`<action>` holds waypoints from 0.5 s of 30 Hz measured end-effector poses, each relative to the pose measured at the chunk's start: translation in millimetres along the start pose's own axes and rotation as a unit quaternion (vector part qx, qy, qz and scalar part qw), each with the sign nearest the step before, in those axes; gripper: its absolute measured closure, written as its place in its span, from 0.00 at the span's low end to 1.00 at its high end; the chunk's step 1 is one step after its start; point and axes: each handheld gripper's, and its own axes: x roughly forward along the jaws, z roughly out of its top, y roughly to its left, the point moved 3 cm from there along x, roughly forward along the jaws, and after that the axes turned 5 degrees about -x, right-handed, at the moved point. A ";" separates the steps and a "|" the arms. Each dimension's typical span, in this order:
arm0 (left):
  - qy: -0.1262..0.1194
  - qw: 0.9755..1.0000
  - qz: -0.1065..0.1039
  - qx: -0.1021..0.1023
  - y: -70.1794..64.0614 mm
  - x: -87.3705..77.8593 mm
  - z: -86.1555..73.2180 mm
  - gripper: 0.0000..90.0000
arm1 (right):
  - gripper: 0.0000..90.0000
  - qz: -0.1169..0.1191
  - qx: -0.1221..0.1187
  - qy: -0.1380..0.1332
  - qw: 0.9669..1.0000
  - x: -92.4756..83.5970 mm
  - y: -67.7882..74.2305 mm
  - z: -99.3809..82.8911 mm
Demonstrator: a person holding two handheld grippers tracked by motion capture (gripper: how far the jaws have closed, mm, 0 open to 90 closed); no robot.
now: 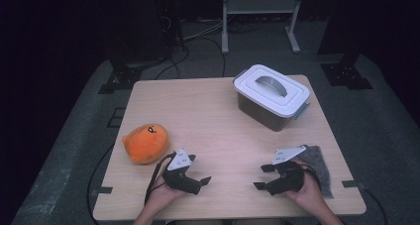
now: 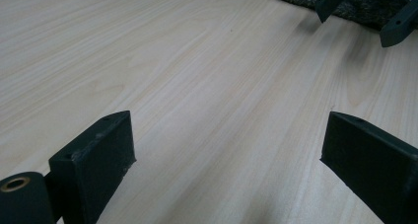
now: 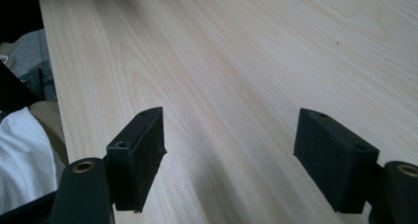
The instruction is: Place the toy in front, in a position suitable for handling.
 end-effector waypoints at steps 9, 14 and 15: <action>-0.006 1.000 -0.004 0.005 0.5 -2.4 4.4 0.06 | 0.29 0.001 0.001 0.001 1.000 0.6 -0.5 -0.9; -0.014 1.000 -0.002 0.016 2.2 -8.8 10.4 0.07 | 0.29 0.001 0.000 0.003 1.000 0.9 0.1 -0.7; -0.017 1.000 0.000 0.017 3.0 -10.9 11.9 0.07 | 0.29 0.001 0.000 0.002 1.000 1.1 -0.1 -0.7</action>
